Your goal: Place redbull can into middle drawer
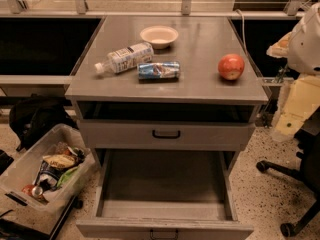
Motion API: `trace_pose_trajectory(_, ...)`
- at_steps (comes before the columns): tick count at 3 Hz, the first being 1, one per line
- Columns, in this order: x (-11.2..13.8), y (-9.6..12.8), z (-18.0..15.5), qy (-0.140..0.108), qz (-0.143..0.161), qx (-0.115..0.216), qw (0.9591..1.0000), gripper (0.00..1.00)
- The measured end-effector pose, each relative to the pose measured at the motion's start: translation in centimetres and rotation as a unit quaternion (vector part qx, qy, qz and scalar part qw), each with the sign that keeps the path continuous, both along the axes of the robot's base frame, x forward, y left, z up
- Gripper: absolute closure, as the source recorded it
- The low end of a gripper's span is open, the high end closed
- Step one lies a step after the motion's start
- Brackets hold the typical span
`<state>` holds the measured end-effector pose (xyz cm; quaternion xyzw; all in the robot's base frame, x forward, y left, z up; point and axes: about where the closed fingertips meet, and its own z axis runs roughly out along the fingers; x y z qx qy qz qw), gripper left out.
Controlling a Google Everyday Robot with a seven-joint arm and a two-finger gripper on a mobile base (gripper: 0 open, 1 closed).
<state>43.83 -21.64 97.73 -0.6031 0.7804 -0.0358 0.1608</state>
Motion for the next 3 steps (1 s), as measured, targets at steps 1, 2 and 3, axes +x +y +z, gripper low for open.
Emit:
trace_pose_trajectory(1, 0.0, 0.0, 0.0, 0.000, 0.000, 0.000, 1.0000, 0.00)
trace_pose_trajectory(2, 1.1, -0.3, 1.1, -0.015, -0.006, -0.003, 0.9999, 0.00)
trace_pose_trajectory(3, 1.9, -0.5, 1.8, -0.025, -0.010, -0.005, 0.9996, 0.00)
